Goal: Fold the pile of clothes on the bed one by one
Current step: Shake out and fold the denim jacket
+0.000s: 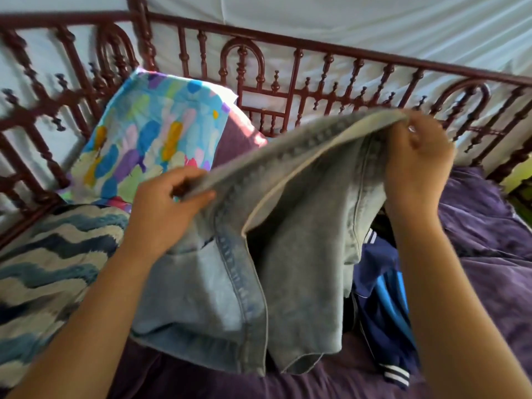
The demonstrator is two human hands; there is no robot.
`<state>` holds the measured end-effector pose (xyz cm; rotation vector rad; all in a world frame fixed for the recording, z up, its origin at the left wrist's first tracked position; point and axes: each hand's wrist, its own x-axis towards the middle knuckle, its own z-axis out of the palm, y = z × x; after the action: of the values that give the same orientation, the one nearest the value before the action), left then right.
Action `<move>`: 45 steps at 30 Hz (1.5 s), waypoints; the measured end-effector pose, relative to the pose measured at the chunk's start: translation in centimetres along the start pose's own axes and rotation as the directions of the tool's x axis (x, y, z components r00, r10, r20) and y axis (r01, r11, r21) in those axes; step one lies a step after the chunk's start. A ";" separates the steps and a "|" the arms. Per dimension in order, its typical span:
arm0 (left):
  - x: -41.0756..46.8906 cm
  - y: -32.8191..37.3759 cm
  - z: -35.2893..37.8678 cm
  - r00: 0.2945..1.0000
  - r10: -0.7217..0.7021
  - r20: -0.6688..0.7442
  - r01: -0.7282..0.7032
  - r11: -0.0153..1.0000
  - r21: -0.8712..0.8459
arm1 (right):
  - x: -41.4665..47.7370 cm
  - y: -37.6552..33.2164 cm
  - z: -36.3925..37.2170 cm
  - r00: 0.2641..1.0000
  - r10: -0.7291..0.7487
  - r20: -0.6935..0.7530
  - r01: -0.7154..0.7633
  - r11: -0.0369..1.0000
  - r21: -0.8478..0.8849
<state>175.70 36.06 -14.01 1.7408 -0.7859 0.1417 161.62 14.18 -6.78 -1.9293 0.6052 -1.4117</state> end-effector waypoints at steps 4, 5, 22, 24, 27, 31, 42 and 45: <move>8.1 -0.8 3.8 0.994 0.044 -0.102 -0.024 0.981 0.191 | 6.0 1.6 4.2 0.996 0.066 0.055 -0.048 0.959 -0.278; 9.4 -2.1 5.1 0.998 -0.016 -0.067 0.035 0.959 0.281 | 6.6 3.4 5.3 0.978 0.162 0.134 -0.102 0.923 -0.371; -17.3 -20.7 11.1 0.459 -0.688 0.562 -0.028 0.621 0.783 | -21.5 24.0 2.4 0.170 0.920 0.353 -0.370 0.391 -0.843; -19.1 -21.2 10.6 0.395 -0.720 0.571 -0.230 0.524 0.820 | -23.4 24.2 2.0 0.131 0.936 0.326 -0.451 0.349 -0.821; -19.9 -21.1 9.8 0.539 -0.634 0.555 -0.262 0.500 0.826 | -24.1 24.9 1.8 0.211 0.935 0.286 -0.586 0.355 -0.728; -17.6 -21.0 9.5 0.649 -0.488 0.583 -0.232 0.603 0.763 | -22.8 25.8 2.5 0.161 0.958 0.235 -0.822 0.262 -0.505; 5.0 -17.5 8.2 0.907 -0.375 -0.194 0.403 0.905 0.134 | -1.5 22.6 6.8 0.797 0.593 0.114 -0.489 0.745 -0.453; 9.6 -20.3 6.4 0.839 -0.425 -0.339 0.500 0.849 0.173 | 3.9 23.7 5.7 0.861 0.509 0.003 -0.413 0.702 -0.580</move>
<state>192.68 28.48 -28.15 2.0500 -0.1120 0.1649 168.64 -3.15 -22.93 -2.0810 1.4468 -0.7795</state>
